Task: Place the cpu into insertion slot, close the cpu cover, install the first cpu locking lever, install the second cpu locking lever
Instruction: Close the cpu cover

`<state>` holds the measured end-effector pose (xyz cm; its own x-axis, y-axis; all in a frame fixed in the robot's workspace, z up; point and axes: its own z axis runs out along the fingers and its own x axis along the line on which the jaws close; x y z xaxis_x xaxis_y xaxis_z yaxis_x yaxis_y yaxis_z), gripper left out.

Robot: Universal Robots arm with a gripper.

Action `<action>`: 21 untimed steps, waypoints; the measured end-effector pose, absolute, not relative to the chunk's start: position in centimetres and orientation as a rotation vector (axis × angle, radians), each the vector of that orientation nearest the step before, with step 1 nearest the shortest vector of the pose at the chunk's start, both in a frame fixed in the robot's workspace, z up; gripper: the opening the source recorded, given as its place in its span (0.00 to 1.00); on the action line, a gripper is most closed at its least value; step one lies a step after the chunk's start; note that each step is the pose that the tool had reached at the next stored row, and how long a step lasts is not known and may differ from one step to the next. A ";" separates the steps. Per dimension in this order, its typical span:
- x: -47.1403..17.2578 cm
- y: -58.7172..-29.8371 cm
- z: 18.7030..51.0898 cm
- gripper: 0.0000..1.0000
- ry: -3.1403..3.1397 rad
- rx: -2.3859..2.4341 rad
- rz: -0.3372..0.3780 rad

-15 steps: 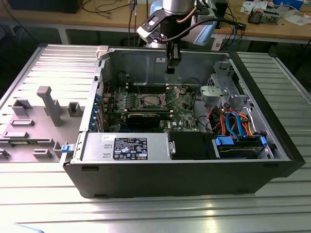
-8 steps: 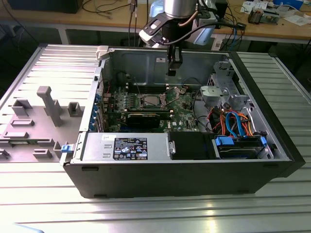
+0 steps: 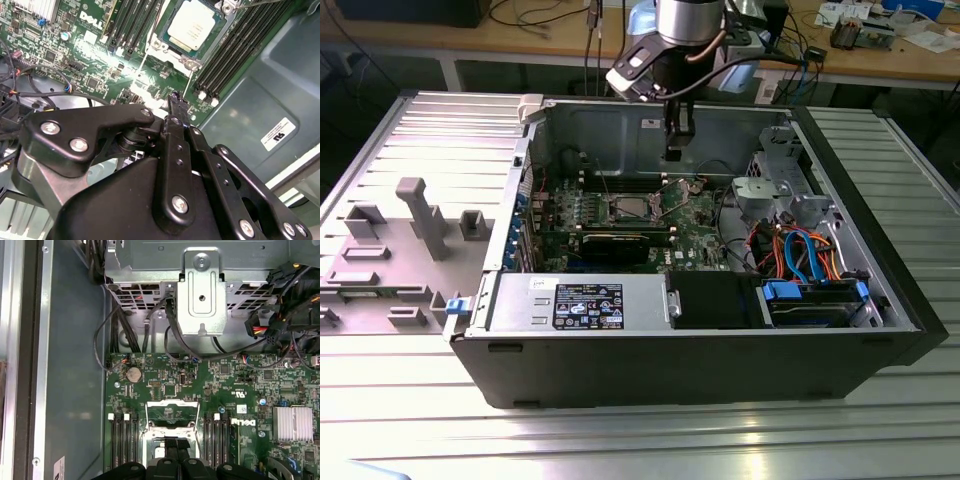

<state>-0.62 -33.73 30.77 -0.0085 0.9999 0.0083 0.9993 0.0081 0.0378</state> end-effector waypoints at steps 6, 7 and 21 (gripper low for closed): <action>-0.1 -33.7 30.7 0.11 2.215 2.198 0.051; -0.1 -33.7 30.7 0.11 2.215 2.198 0.051; 0.0 -33.7 30.7 0.11 2.215 2.198 0.051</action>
<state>0.02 -33.73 30.69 -0.0082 0.9999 0.0085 0.9993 0.0079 0.0379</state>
